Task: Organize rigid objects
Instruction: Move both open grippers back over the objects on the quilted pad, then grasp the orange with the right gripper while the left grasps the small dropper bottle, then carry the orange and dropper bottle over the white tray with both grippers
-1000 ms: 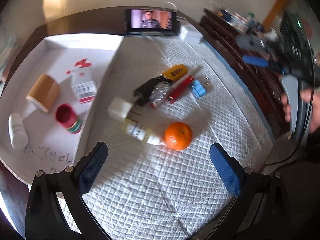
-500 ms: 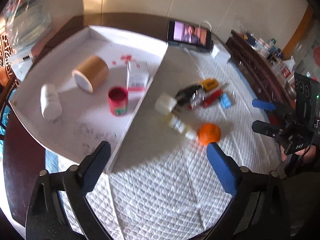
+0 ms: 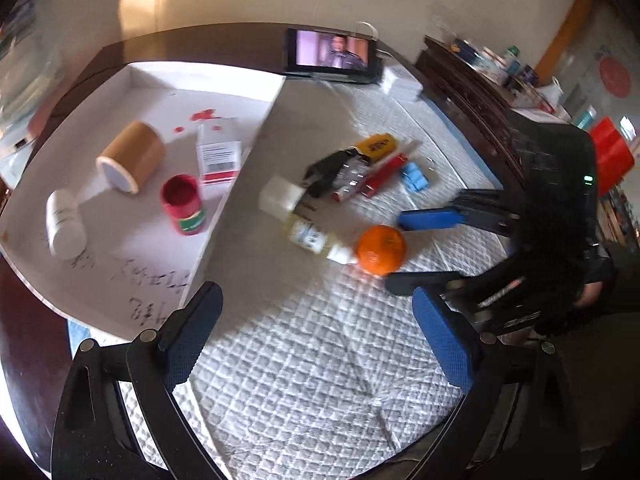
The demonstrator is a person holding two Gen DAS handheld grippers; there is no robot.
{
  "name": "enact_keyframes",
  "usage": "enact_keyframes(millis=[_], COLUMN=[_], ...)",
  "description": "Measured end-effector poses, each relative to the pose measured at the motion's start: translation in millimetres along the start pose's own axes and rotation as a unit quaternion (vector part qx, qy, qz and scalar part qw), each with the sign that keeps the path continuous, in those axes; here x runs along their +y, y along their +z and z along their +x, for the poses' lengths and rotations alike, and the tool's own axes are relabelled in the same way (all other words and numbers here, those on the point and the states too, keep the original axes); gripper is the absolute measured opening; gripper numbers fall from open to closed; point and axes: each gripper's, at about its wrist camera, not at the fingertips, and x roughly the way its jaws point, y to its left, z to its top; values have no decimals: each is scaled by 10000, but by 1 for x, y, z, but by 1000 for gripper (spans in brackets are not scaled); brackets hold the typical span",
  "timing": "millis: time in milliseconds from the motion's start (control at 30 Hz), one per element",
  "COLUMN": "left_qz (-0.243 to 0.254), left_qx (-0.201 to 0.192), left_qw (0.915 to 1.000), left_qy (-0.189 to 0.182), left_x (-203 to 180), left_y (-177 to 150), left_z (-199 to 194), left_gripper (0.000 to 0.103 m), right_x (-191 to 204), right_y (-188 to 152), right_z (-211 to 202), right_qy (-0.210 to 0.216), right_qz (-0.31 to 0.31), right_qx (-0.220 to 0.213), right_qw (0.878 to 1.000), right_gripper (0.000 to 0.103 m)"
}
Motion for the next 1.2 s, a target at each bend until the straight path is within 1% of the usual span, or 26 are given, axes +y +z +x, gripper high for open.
enact_keyframes(millis=[33,67,100,133,167,233,300,367,433,500,600,667,733,800,833,867,900,967,1067,1200], left_qz=[45,61,62,51,33,-25,-141,-317,-521,-626,-789,-1007,-1152,-1059,-935,-788,-585,-321,-181,-162], left_qx=[46,80,120,160,191,317,546,772,917,991,963,969,1005,962,945,926,909,895,854,764], left_qw=[10000,9999,9999,9998,9997,9992,9978,9960,9936,9922,9917,9901,9882,9897,9910,9922,9934,9947,9955,9962], left_qy=[-32,-58,-90,-125,-154,-252,-344,-321,-400,-432,-306,-103,-49,96,183,280,381,395,368,380], left_x=[-3,-4,-6,-7,-7,-8,-8,-8,-7,-9,-9,-3,2,1,-3,-8,-12,-19,-19,-17], left_y=[1,1,2,4,5,8,13,18,21,23,30,35,38,42,42,43,42,38,31,28], left_z=[2,4,7,9,11,18,29,42,52,58,63,68,74,76,78,80,81,80,76,70], left_gripper=[97,97,97,97,97,88,67,61,60,60,60,60,60,60,57,45,30,21,21,20], right_x=[2,4,6,6,3,-5,-18,-32,-43,-50,-54,-52,-50,-48,-47,-47,-48,-48,-50,-49], right_y=[1,0,-1,-2,-3,-6,-11,-17,-22,-28,-33,-34,-36,-35,-34,-33,-33,-31,-30,-27], right_z=[7,10,13,12,9,2,-7,-16,-25,-33,-39,-39,-43,-44,-45,-46,-47,-49,-53,-59], right_qy=[-9,-71,-156,-257,-210,-277,-389,-445,-520,-584,-629,-642,-642,-670,-689,-713,-729,-768,-800,-809], right_qz=[-75,-127,-188,-244,-188,-28,253,524,735,887,1019,1021,984,923,897,876,871,891,933,940], right_qx=[72,127,173,136,148,60,-2,-76,-135,-202,-269,-285,-297,-308,-317,-341,-363,-416,-507,-602], right_qw=[9999,9998,9996,9993,9995,9996,9989,9976,9958,9941,9924,9923,9926,9930,9931,9930,9929,9922,9911,9905], right_gripper=[60,56,46,40,40,40,40,41,41,41,41,41,41,41,41,41,41,41,41,41])
